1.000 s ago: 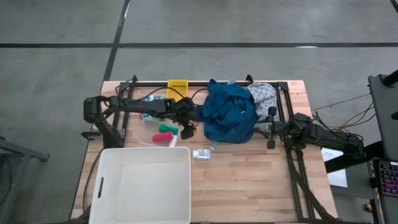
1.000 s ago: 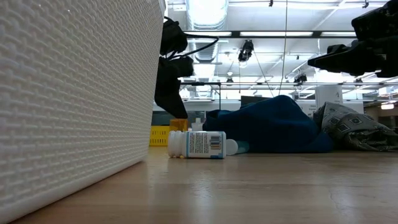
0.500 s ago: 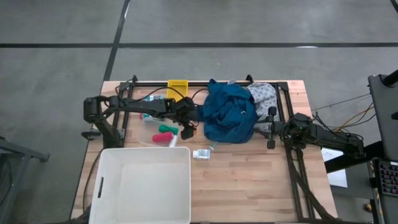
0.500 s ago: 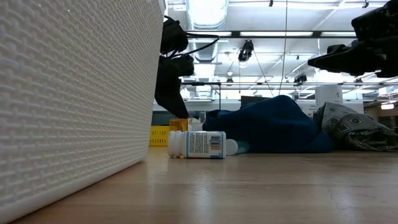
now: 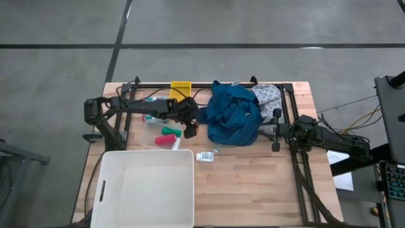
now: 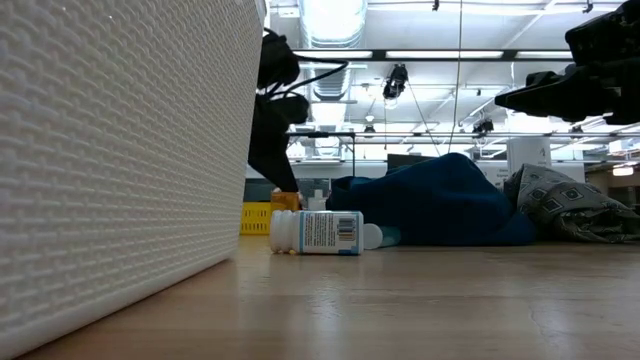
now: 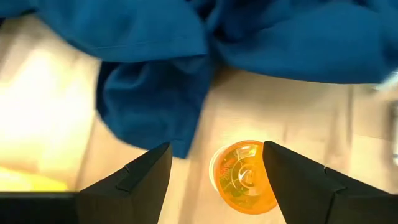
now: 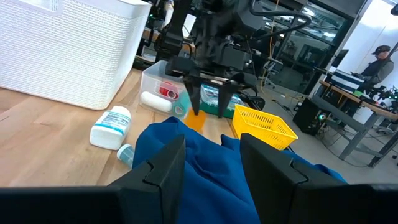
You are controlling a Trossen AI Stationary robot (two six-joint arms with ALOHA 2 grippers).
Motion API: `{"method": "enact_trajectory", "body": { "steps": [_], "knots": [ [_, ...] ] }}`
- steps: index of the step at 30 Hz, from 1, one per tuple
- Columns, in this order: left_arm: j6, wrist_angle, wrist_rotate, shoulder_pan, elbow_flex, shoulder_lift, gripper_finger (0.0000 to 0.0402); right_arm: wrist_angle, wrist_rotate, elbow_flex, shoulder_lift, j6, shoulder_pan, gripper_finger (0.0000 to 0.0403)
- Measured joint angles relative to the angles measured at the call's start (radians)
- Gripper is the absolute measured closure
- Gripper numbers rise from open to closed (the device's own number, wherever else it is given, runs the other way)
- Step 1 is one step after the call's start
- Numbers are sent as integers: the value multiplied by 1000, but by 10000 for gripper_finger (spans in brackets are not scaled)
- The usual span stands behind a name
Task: Pick & place medical supplies in basket/bin
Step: Put the orange pill bottle into the yellow bin
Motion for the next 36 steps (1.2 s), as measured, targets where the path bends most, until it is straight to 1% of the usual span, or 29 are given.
{"method": "enact_trajectory", "body": {
  "steps": [8,18,26,36],
  "knots": [
    [13,-34,-24,21,35,1,152,0,0,0,0,0,0,255],
    [8,-94,-7,5,107,0,156,0,0,0,0,0,0,255],
    [0,-99,6,-10,88,0,154,0,0,0,0,0,0,255],
    [-24,-74,25,-10,32,0,151,0,0,0,0,0,0,255]
  ]
}}
